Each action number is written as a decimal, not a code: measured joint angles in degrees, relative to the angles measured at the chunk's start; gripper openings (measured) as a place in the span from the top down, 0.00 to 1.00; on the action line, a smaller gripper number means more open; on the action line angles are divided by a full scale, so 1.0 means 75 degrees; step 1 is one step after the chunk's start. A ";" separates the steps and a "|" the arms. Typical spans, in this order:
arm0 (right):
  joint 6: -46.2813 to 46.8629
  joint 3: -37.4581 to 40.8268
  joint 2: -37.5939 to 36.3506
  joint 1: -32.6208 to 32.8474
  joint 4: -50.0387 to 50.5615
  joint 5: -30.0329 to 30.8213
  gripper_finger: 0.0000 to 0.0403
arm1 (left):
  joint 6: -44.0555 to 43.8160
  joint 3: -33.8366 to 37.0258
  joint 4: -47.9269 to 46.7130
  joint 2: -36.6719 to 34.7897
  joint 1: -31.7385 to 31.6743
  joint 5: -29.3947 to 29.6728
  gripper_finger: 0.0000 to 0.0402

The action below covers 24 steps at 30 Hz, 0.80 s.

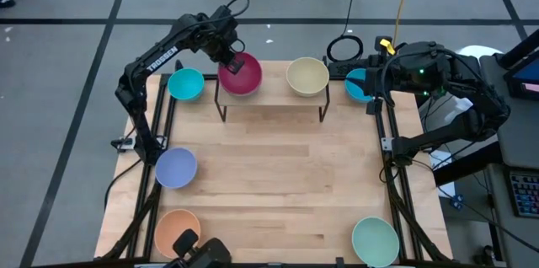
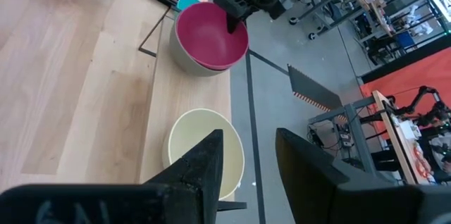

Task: Place and stack bowls onto a shelf
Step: Stack the pink bowl on top of the gray bowl on the shelf

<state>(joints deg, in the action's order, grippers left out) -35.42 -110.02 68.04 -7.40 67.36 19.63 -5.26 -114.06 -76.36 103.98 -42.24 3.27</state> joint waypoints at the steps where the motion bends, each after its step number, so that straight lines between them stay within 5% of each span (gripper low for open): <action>1: 0.0000 0.0000 -0.0001 0.0000 -0.0026 0.0001 0.69 | 0.0006 0.0000 -0.0002 0.0000 0.0000 0.0000 0.74; 24: -0.0178 0.0000 -0.0001 0.0000 -0.0383 0.0004 0.69 | 0.0289 0.0000 -0.0014 -0.0230 0.0050 0.0047 0.63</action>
<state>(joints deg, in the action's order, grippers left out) -36.75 -110.02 68.03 -7.40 64.49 19.66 -3.09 -114.06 -76.47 102.26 -41.87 3.62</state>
